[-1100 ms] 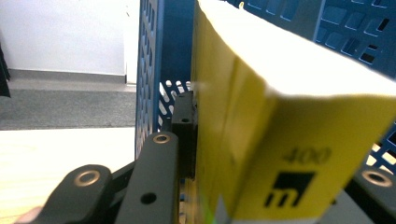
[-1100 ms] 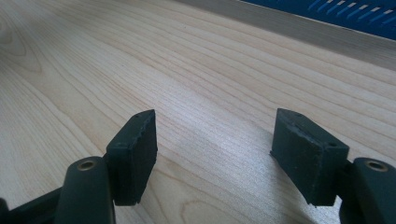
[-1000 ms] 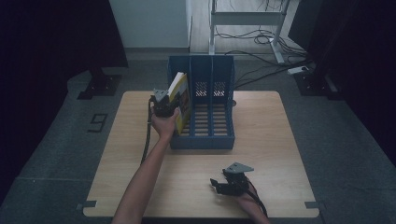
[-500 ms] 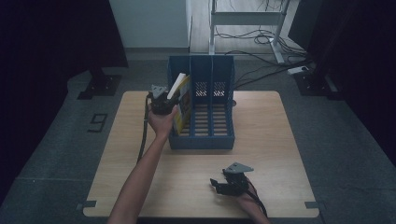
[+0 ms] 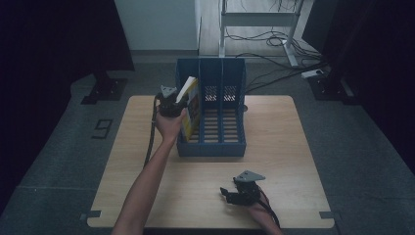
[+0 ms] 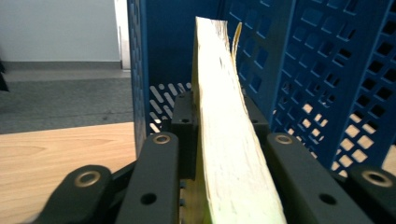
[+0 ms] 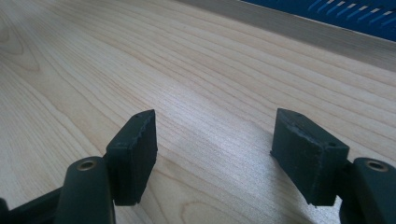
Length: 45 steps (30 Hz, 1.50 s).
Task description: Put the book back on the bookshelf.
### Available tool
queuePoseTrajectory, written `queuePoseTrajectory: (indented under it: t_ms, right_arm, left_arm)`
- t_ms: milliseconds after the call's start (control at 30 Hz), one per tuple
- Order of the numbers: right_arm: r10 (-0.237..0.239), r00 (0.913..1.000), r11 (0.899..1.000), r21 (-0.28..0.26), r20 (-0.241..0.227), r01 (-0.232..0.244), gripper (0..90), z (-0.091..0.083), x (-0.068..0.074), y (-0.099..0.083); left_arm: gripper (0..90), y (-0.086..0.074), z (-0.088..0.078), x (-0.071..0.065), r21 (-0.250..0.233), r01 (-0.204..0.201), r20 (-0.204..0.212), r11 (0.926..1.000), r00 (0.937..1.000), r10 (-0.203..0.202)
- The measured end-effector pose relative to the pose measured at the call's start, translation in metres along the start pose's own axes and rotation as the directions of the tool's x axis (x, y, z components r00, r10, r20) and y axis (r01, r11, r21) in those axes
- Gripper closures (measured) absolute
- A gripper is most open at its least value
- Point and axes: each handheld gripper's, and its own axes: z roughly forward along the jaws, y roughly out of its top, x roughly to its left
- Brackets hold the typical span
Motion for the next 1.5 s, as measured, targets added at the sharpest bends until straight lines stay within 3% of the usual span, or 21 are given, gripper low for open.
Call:
queuePoseTrajectory:
  t_ms: [267, 600, 767, 1000, 1200, 1500]
  right_arm:
    - [0.003, 1.0, 1.0, -0.002, -0.003, -0.003, 30.6, 0.0, 0.0, 0.0]
    - [0.009, 0.9999, 1.0, -0.004, -0.01, -0.01, 30.6, 0.0, -0.002, 0.0]
    - [0.008, 0.9999, 1.0, -0.003, -0.008, -0.008, 30.6, 0.0, -0.001, 0.0]
    - [0.012, 0.9999, 1.0, -0.004, -0.012, -0.012, 30.6, -0.001, -0.002, 0.0]
    - [0.015, 0.9998, 1.0, -0.004, -0.016, -0.015, 30.6, -0.001, -0.002, 0.0]
    - [0.005, 1.0, 1.0, -0.002, -0.008, -0.005, 30.6, -0.001, -0.001, 0.0]
  left_arm:
    - [75.6, 0.001, 0.004, 0.008, -0.04, 0.032, -0.031, 0.9987, 0.999, -0.033]
    - [75.6, 0.0, 0.007, 0.004, -0.127, 0.042, -0.091, 0.991, 0.9944, -0.054]
    - [75.6, -0.002, 0.013, -0.001, -0.132, 0.01, -0.126, 0.9912, 0.9917, -0.027]
    - [75.7, -0.004, 0.022, -0.003, -0.157, 0.033, -0.125, 0.9871, 0.9907, -0.053]
    - [75.6, -0.006, 0.024, -0.004, -0.162, 0.014, -0.144, 0.9866, 0.9888, -0.038]
    - [74.9, -0.009, 0.02, -0.003, -0.152, 0.003, -0.141, 0.9884, 0.9897, -0.024]
